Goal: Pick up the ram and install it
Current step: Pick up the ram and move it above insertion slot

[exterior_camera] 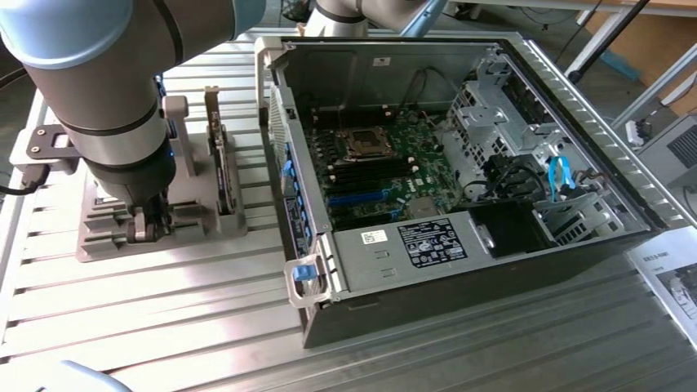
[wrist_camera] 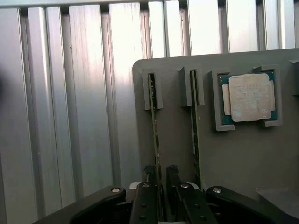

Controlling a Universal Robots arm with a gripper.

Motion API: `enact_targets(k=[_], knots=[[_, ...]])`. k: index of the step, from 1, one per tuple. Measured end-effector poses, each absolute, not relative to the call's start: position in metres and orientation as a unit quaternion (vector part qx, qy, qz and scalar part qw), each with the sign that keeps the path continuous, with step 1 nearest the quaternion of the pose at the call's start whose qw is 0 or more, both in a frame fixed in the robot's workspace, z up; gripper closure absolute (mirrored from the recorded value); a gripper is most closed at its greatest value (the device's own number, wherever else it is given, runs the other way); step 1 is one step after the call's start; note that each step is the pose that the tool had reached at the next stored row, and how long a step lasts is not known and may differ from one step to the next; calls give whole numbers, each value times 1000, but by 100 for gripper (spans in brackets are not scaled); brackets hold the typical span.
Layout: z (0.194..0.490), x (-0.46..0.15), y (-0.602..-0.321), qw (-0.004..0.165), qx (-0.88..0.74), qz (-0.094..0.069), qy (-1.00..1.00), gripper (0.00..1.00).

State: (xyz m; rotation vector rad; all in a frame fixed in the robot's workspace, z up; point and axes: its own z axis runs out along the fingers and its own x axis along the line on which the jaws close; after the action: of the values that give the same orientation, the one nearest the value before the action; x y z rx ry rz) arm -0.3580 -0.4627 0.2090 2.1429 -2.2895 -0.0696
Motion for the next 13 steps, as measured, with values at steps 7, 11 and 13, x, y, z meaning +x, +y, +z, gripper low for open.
enact_targets(k=[7, 11, 13], knots=[[209, -358, -463, 2, 683, -22, -730, 87], [209, -358, -463, 2, 683, -22, -730, 87], [209, -358, -463, 3, 683, -22, -730, 87]])
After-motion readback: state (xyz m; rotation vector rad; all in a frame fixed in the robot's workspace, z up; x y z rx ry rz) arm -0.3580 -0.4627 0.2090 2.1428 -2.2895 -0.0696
